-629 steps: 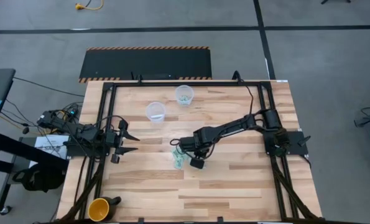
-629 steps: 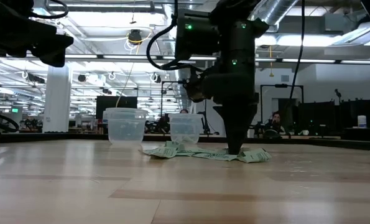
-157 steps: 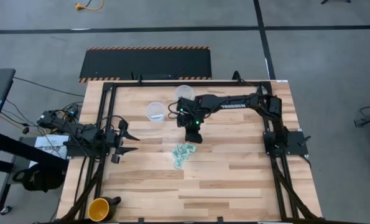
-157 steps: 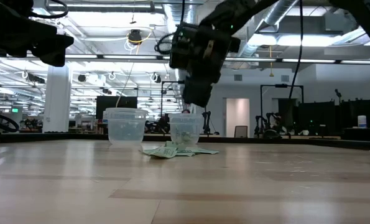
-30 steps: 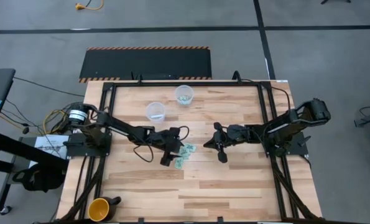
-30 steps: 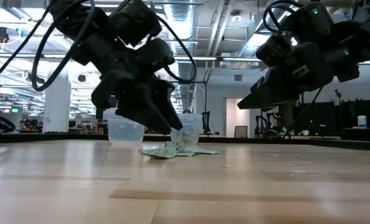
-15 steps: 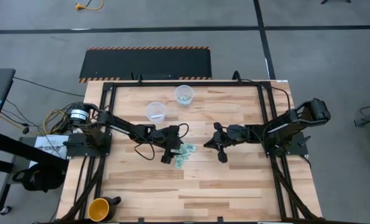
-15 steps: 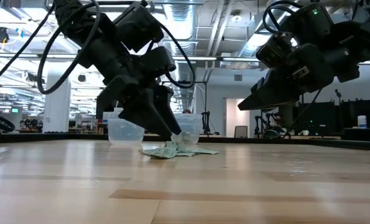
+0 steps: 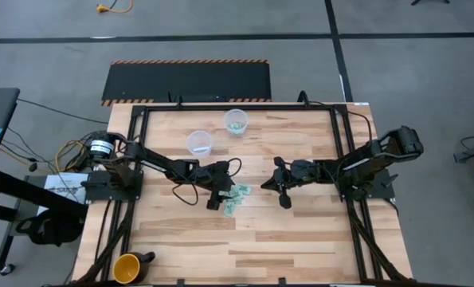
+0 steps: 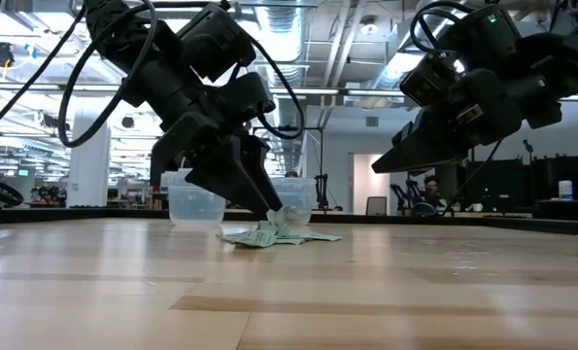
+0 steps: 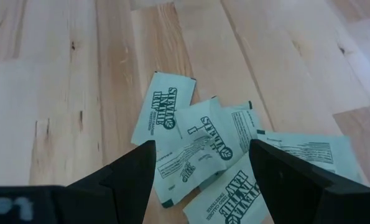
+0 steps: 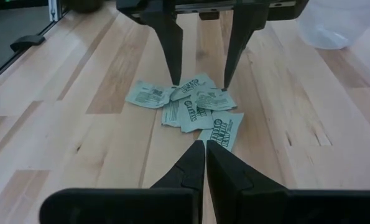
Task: Pick and place items into bin
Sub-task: Put the stevia packet into the bottom transparent bin
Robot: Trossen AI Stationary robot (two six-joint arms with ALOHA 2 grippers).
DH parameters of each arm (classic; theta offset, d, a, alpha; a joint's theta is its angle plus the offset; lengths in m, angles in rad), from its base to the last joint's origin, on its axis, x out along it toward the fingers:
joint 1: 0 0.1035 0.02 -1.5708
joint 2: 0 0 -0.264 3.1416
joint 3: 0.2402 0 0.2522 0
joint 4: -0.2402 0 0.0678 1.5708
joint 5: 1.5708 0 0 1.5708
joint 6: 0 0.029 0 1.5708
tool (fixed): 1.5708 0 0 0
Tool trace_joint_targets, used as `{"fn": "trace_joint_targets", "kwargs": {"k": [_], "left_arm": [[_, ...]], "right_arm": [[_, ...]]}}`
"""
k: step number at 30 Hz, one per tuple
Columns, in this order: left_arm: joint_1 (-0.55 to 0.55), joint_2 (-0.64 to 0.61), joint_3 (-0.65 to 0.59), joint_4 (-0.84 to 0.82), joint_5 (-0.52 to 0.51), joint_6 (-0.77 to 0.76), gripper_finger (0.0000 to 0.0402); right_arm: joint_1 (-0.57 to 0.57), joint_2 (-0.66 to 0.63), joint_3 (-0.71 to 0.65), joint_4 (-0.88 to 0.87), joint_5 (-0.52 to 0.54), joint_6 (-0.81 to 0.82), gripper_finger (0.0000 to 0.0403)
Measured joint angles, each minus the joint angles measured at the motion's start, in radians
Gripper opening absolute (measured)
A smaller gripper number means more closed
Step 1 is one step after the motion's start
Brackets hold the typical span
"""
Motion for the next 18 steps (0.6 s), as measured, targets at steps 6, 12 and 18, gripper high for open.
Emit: {"fn": "trace_joint_targets", "kwargs": {"k": [6,12,18], "left_arm": [[-0.015,0.0,0.0,0.0,-0.03,-0.052,0.0248],[-0.026,0.001,0.015,-0.049,-0.067,-0.14,0.0248],[-0.03,0.001,0.12,-0.244,-0.098,-0.153,0.0248]], "right_arm": [[0.0,0.0,0.0,0.0,0.0,0.0,0.001],[0.0,0.0,0.0,0.0,0.0,0.0,0.001],[0.0,0.0,0.0,0.001,0.0,0.0,0.001]]}}
